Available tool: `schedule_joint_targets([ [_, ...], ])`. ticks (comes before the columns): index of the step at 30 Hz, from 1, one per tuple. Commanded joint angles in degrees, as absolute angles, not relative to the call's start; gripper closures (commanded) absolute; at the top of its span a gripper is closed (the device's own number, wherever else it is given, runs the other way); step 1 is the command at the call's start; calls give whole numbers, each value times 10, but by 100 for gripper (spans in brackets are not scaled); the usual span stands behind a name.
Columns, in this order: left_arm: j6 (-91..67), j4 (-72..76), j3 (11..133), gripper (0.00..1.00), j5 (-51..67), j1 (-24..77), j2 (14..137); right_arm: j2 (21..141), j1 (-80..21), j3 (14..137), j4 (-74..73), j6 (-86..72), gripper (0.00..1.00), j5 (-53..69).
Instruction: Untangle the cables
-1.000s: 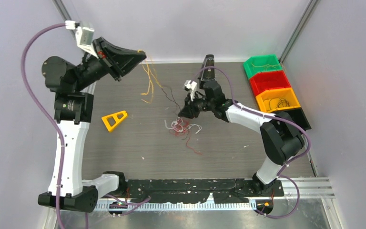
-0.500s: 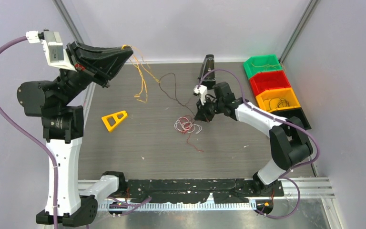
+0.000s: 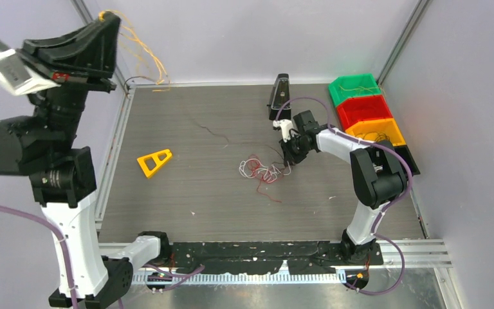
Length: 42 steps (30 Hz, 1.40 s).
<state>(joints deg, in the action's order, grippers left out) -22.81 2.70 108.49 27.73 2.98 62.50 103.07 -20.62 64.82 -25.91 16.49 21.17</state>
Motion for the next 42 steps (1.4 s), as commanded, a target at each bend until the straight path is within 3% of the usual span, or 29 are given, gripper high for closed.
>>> schedule_joint_targets([
  [1, -162, 26, 1127, 100, 169, 26, 631, 1026, -204, 643, -276, 171, 94, 169],
  [4, -141, 29, 1150, 100, 141, 26, 642, 1020, -201, 631, -276, 171, 95, 158],
  [9, -194, 21, 1134, 100, 243, 26, 649, 994, -197, 612, -280, 202, 94, 190],
  [11, -247, 29, 1087, 100, 285, 26, 641, 975, -196, 614, -286, 213, 81, 220],
  [12, -272, 39, 1057, 100, 311, 27, 636, 968, -196, 619, -294, 216, 66, 232],
  [14, -335, 80, 986, 100, 353, 28, 619, 940, -196, 636, -309, 221, 46, 275],
  [15, -365, 107, 952, 100, 368, 29, 609, 915, -196, 643, -314, 226, 42, 312],
  [19, -435, 140, 853, 100, 380, 32, 592, 827, -201, 677, -292, 194, 6, 414],
  [21, -453, 153, 823, 100, 377, 33, 588, 798, -216, 691, -243, 149, 1, 441],
  [25, -472, 158, 808, 100, 368, 41, 590, 783, -282, 718, -71, 39, 3, 435],
  [31, -488, 160, 797, 100, 360, 49, 591, 867, -398, 797, 139, -94, 5, 356],
  [39, -469, 132, 787, 100, 345, 56, 579, 1015, -476, 929, 236, -182, 1, 346],
  [41, -462, 127, 783, 100, 342, 55, 574, 1012, -484, 912, 248, -182, 17, 348],
  [42, -458, 127, 781, 100, 340, 55, 571, 1010, -486, 905, 248, -182, 40, 347],
])
